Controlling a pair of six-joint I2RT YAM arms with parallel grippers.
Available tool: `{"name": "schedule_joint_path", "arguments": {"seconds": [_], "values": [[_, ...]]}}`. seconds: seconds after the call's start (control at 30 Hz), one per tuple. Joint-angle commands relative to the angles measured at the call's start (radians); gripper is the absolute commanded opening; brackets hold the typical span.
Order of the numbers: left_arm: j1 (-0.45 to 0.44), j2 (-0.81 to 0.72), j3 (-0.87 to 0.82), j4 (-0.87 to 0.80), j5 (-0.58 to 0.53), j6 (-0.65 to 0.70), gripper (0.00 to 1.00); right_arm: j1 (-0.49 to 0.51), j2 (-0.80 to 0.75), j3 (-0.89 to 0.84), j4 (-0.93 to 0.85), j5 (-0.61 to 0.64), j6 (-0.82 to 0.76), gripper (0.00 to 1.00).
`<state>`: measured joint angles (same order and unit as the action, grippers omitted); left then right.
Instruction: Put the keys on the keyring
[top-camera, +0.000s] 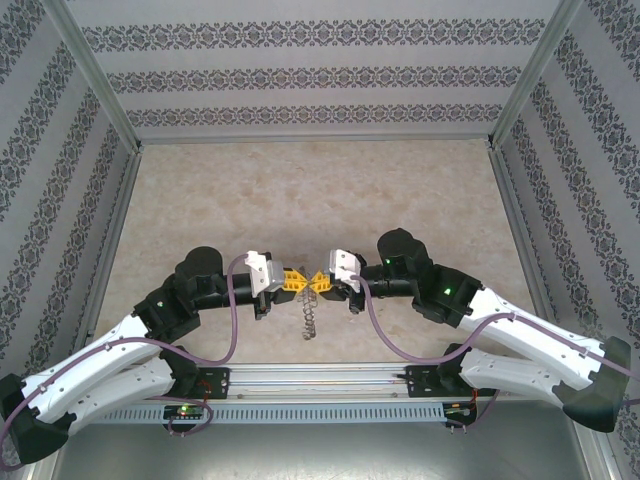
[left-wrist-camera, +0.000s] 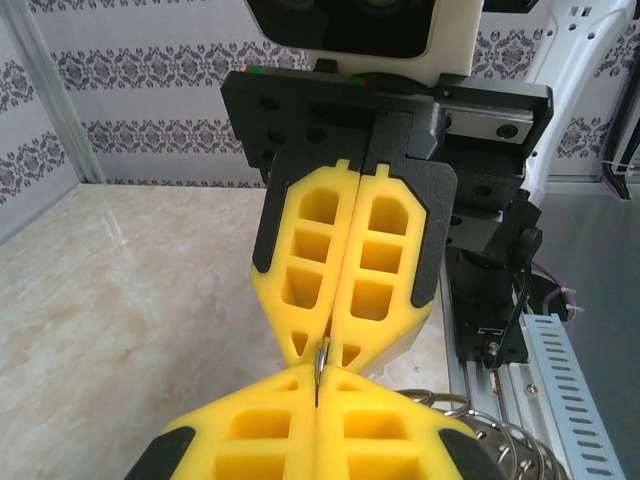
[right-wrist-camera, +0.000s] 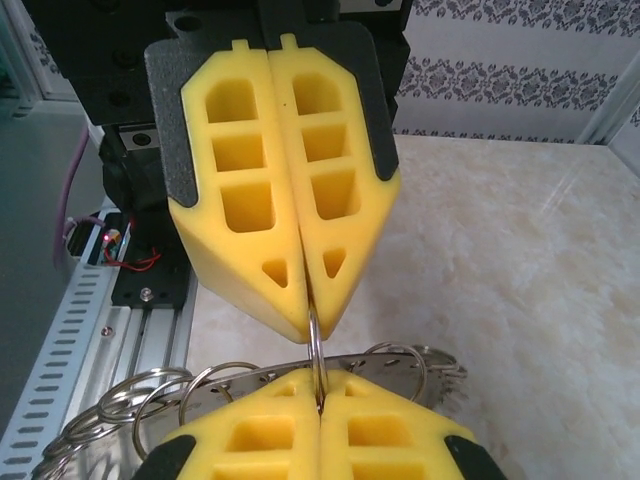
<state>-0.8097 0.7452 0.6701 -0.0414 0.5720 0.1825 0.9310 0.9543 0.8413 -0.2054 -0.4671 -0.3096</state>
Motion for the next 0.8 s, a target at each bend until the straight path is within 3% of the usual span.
{"name": "schedule_joint_path", "arguments": {"seconds": [0.0,0.07,0.13,0.6,0.77], "values": [[0.003,0.020,0.064,-0.049,-0.003,0.025,0.06,-0.011,-0.007,0.035,-0.053,0.083,-0.045,0.00],[0.001,0.040,0.085,-0.105,-0.025,0.041,0.17,-0.010,0.008,0.074,-0.124,0.125,-0.085,0.00],[0.002,0.051,0.094,-0.131,-0.047,0.050,0.20,-0.004,0.032,0.112,-0.182,0.149,-0.125,0.00],[0.001,0.100,0.121,-0.173,-0.061,0.064,0.19,0.061,0.111,0.188,-0.250,0.183,-0.174,0.00],[0.002,0.103,0.120,-0.186,-0.035,0.054,0.25,0.061,0.101,0.188,-0.248,0.182,-0.171,0.00]]}}
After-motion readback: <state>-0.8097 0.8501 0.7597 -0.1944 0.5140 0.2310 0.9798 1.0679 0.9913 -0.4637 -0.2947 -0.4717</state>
